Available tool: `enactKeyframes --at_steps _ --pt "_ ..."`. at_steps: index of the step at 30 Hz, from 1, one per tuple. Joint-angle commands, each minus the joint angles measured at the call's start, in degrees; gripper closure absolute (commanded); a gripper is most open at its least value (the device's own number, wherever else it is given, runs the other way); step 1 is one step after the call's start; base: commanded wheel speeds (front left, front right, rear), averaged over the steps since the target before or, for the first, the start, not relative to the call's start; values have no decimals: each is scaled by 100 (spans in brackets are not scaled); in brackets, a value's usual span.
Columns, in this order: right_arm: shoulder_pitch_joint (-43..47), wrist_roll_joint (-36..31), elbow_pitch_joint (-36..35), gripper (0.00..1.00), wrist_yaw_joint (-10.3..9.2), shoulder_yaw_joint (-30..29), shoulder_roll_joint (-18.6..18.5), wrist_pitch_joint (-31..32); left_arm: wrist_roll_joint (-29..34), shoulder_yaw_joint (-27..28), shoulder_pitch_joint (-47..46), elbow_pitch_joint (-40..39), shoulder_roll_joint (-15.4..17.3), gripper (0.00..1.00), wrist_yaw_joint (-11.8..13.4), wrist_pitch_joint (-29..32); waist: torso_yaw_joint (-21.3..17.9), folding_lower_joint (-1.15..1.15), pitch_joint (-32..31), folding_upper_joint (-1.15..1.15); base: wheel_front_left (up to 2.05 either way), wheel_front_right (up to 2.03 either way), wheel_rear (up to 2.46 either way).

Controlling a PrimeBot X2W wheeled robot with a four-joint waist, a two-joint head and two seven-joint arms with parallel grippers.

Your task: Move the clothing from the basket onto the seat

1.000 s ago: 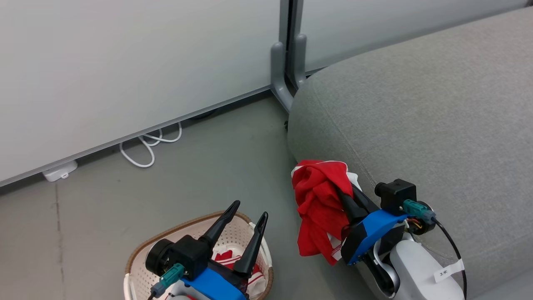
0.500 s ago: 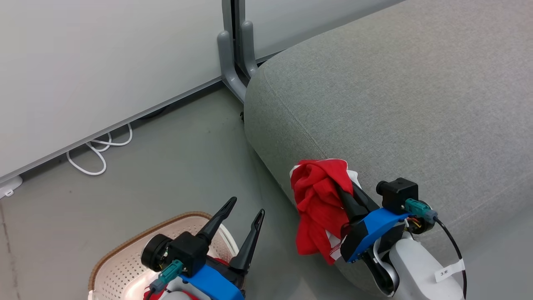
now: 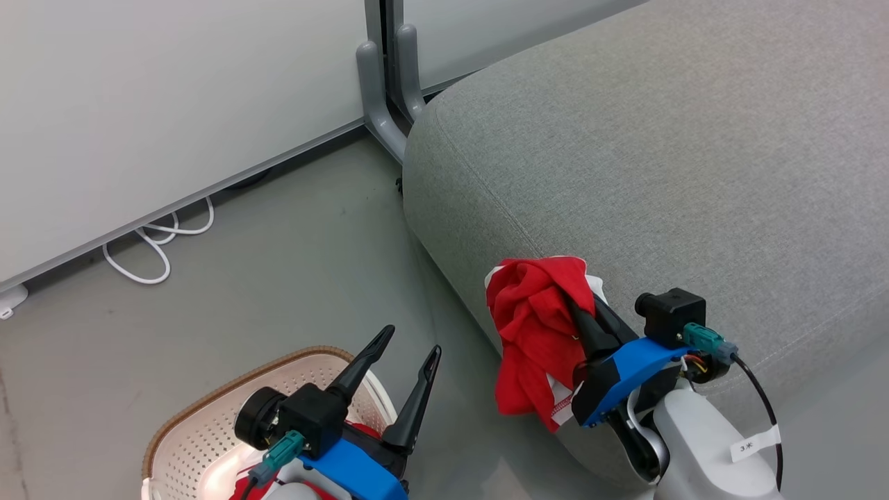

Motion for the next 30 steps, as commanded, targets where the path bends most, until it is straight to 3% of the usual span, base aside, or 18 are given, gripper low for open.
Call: enactKeyframes --at_steps 1,7,17,30 --pt "-110 18 5 100 1 -17 -7 -32 -10 31 -82 -23 20 0 -6 -27 23 0 36 0 0 0 0" --pt "-600 -46 40 100 1 -330 -8 -45 41 49 -148 -89 72 0 -6 -27 82 0 249 0 0 0 0" --pt "-2131 -759 118 100 1 -1983 -18 236 183 -29 -504 -340 297 0 -6 -27 330 0 966 0 0 0 0" --pt "-3388 -1292 124 100 1 -4276 -1100 487 341 -254 -1174 -752 729 0 -6 -28 817 0 2219 0 0 0 0"
